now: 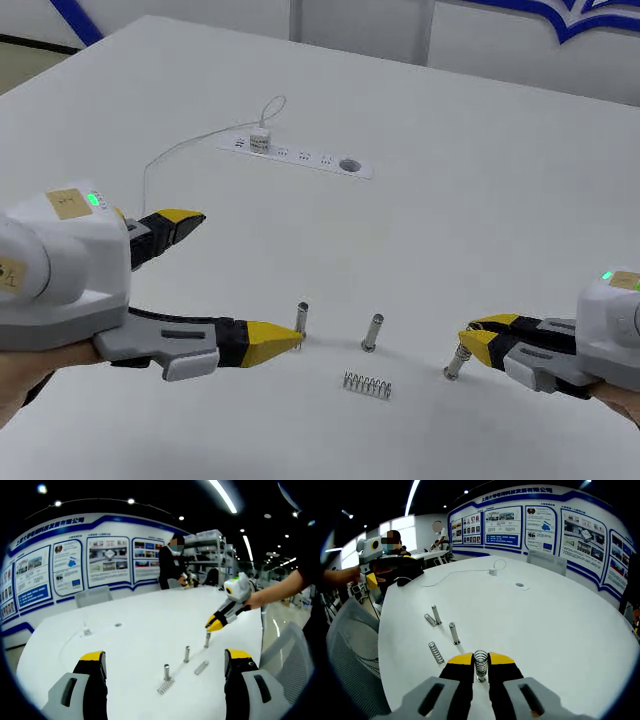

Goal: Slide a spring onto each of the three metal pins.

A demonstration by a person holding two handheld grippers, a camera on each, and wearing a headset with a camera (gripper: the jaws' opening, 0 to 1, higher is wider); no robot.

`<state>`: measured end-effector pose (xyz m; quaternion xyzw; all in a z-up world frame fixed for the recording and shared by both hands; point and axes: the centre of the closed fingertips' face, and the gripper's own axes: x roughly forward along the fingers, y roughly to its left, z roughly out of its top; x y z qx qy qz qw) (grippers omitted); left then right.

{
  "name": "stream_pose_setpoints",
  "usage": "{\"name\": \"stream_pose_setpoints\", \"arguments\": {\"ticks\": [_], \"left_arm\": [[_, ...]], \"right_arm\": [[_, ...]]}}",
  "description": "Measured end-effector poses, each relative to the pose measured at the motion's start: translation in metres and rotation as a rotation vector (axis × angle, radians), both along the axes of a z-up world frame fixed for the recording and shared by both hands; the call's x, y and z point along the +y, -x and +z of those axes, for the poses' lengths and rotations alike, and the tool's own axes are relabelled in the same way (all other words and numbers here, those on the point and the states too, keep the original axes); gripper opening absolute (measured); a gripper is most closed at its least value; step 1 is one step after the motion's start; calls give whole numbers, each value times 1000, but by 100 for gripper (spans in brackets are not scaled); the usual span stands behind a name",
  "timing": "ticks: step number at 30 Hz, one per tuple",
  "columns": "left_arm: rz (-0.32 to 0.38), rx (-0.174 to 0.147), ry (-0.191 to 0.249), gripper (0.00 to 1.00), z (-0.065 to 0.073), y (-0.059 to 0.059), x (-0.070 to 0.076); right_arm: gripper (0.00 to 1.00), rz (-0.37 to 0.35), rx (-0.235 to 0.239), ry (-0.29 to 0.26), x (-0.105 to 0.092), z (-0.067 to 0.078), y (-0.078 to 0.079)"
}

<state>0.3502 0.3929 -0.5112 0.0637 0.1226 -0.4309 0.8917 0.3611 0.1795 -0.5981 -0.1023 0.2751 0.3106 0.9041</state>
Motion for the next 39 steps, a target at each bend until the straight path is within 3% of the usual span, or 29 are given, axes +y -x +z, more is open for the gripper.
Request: {"name": "stream_pose_setpoints", "arguments": {"ticks": [14, 39], "left_arm": [[1, 12, -10, 100, -4, 3, 1], [-12, -8, 2, 100, 5, 3, -5]], "right_arm": [[11, -37, 8, 1, -5, -21, -4], [11, -55, 49, 13, -3, -34, -2]]}}
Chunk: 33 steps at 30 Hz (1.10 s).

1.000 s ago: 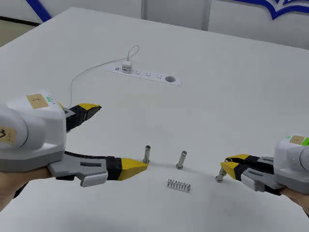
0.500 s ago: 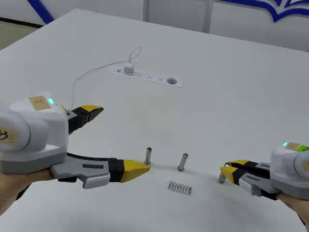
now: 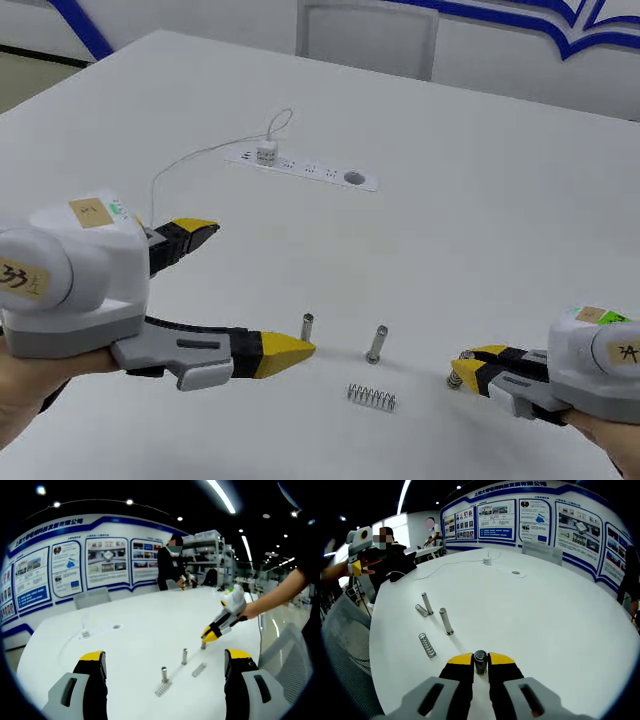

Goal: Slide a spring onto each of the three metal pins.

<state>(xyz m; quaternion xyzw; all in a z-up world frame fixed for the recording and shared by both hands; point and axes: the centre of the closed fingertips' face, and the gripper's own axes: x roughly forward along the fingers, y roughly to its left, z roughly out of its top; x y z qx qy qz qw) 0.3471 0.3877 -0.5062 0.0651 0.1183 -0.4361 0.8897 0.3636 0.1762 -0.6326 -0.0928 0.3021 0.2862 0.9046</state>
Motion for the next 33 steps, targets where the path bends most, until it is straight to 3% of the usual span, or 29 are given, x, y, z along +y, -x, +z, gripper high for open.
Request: {"name": "stream_pose_setpoints", "arguments": {"ticks": [4, 12, 17, 19, 22, 27, 28, 29, 30, 33], "left_arm": [[2, -3, 2, 100, 1, 0, 0], [-6, 1, -9, 100, 0, 1, 2], [2, 11, 3, 100, -1, 1, 6], [11, 18, 0, 99, -4, 0, 8], [15, 26, -2, 99, -6, 1, 9], [9, 36, -3, 98, -8, 4, 9], [11, 34, -1, 98, -7, 4, 10], [13, 33, 0, 98, -7, 4, 11], [18, 34, 1, 98, -6, 3, 12], [25, 37, -4, 98, -8, 3, 16]], "right_arm": [[12, -1, -6, 3, -1, 4, 0], [16, 24, -36, -4, 2, 25, 2], [17, 79, -91, -6, 18, 49, 4], [17, 145, -114, -2, 32, 56, 7], [18, 268, -105, 47, 52, 50, 17], [18, 429, -44, 120, 76, 21, 34], [18, 466, -59, 164, 79, 15, 35], [18, 483, -64, 188, 81, 11, 36], [18, 496, -38, 193, 84, 3, 39], [18, 504, -5, 186, 88, -10, 39]]}}
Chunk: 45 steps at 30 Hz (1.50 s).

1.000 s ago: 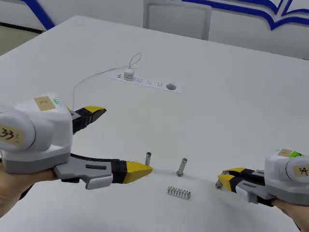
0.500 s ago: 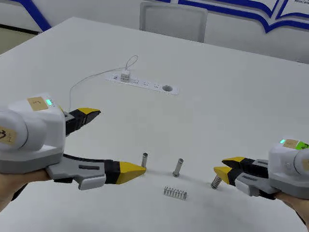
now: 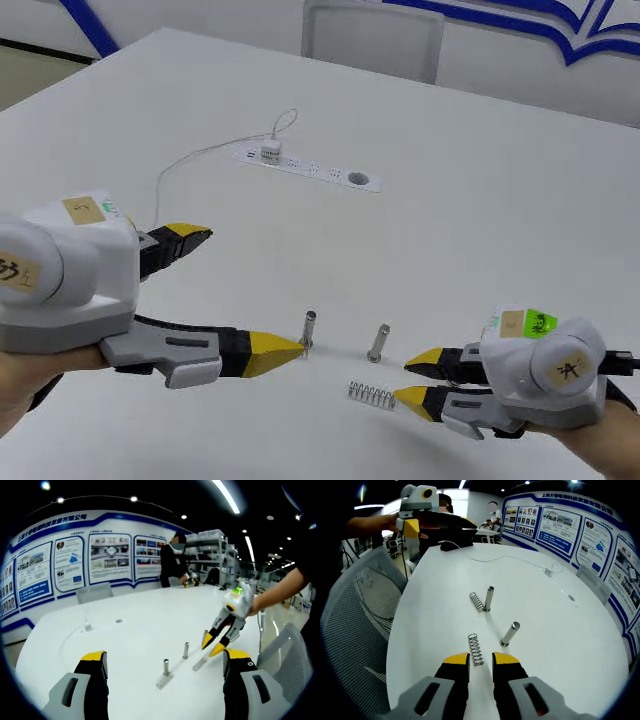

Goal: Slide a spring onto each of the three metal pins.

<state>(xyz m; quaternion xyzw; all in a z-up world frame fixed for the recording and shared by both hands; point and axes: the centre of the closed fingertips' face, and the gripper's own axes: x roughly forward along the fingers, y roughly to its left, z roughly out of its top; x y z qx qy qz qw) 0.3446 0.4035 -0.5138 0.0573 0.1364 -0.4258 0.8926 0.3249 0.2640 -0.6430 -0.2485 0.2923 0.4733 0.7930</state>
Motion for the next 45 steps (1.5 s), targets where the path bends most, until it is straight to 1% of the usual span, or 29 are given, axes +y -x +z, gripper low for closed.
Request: {"name": "stream_pose_setpoints", "arguments": {"ticks": [2, 6, 9, 12, 13, 14, 16, 18, 19, 22, 24, 25, 26, 27, 28, 30, 31, 35, 36, 37, 39, 40, 41, 43, 45], "left_arm": [[1, 5, -5, 98, -2, 0, 2], [6, 15, -10, 98, -5, 0, 4], [4, 19, -22, 98, -8, 0, 5], [-8, 23, -53, 98, -13, 1, 5], [-9, 24, -55, 98, -14, 1, 5], [-12, 24, -53, 98, -14, 1, 4], [-13, 27, -48, 98, -14, 2, 4], [-13, 29, -46, 97, -15, 1, 4], [-15, 29, -47, 97, -15, 1, 4], [-22, 29, -50, 97, -15, 1, 2], [-27, 28, -51, 97, -15, 1, 0], [-31, 28, -51, 97, -15, 2, -1], [-35, 27, -51, 97, -15, 2, -2], [-41, 27, -51, 96, -15, 3, -4], [-46, 27, -51, 95, -15, 4, -5], [-63, 26, -48, 92, -15, 7, -8], [-69, 27, -46, 91, -15, 9, -10], [-102, 30, -54, 89, -18, 15, -18], [-114, 32, -54, 87, -18, 17, -21], [-133, 28, -55, 83, -17, 20, -24], [-151, 9, -52, 73, -14, 22, -30], [-160, 8, -50, 71, -14, 23, -33], [-169, 8, -48, 70, -13, 24, -35], [-192, -2, -54, 70, -12, 27, -41], [-211, -9, -60, 69, -12, 29, -46]], "right_arm": [[18, 10, 27, 14, 0, -8, 2], [18, 14, 67, 21, 1, -20, 1], [18, 21, 93, 21, 3, -25, 1], [17, 28, 101, 32, 4, -30, 0], [17, 29, 102, 30, 4, -30, 0], [16, 20, 116, 16, 5, -30, 0], [15, 28, 114, 15, 6, -30, 0], [13, 35, 126, 13, 6, -31, 1], [12, 31, 135, 8, 6, -31, 1], [11, 23, 140, 3, 6, -31, 2], [11, 15, 130, 11, 6, -31, 1], [11, 1, 113, 27, 4, -30, -2], [11, -6, 109, 36, 2, -30, -2], [10, -3, 88, 45, 1, -28, -4], [10, -3, 86, 42, 0, -26, -3], [10, -6, 75, 9, 4, -14, -3], [10, -3, 68, 1, 5, -9, -3], [10, 35, 8, 7, 10, 17, -2], [10, 43, 0, 5, 11, 22, -1], [10, 59, -16, 1, 14, 31, 1], [10, 94, -41, -7, 20, 46, 4], [10, 112, -53, -9, 22, 51, 5], [10, 133, -68, -11, 25, 57, 6], [10, 151, -82, -26, 31, 71, 10], [10, 176, -110, -33, 37, 83, 13]]}}
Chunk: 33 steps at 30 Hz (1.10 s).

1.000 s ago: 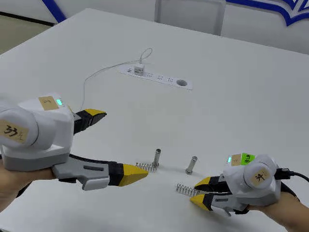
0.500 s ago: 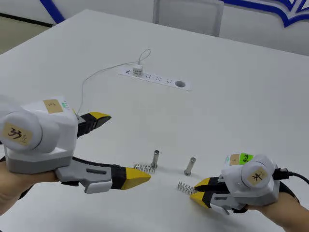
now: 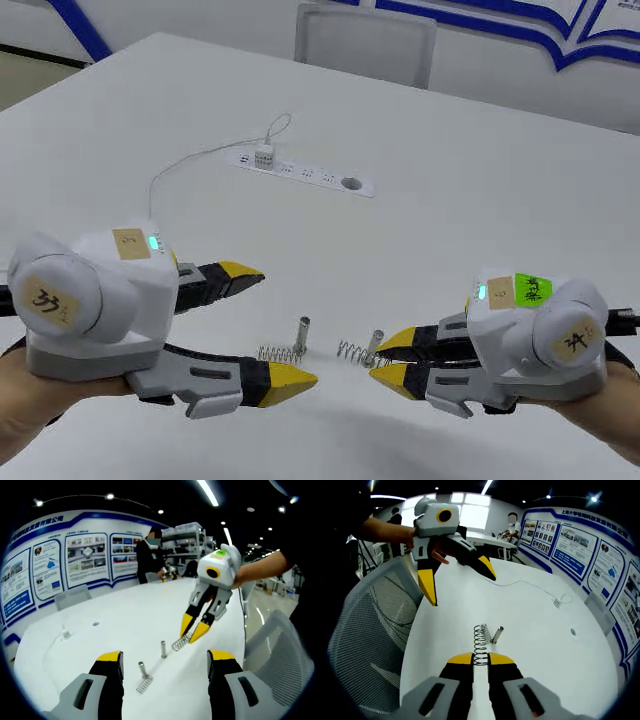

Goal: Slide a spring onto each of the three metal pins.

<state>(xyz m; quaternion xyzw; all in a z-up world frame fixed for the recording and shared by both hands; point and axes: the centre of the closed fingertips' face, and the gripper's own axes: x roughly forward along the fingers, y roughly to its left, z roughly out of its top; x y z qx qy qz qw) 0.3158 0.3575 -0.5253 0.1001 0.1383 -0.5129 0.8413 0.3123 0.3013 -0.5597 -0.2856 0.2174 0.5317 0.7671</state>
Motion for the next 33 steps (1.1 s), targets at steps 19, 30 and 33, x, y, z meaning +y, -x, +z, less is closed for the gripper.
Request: {"name": "stream_pose_setpoints", "arguments": {"ticks": [19, 30, 33], "left_arm": [[-166, -16, -30, 36, 1, 25, -23], [-195, -20, -32, 20, 0, 28, -23], [-218, -19, -37, 15, 0, 32, -24]], "right_arm": [[10, 164, -60, 17, 28, 31, 27], [10, 191, -50, 32, 29, 30, 33], [10, 190, -46, 29, 29, 31, 33]]}}
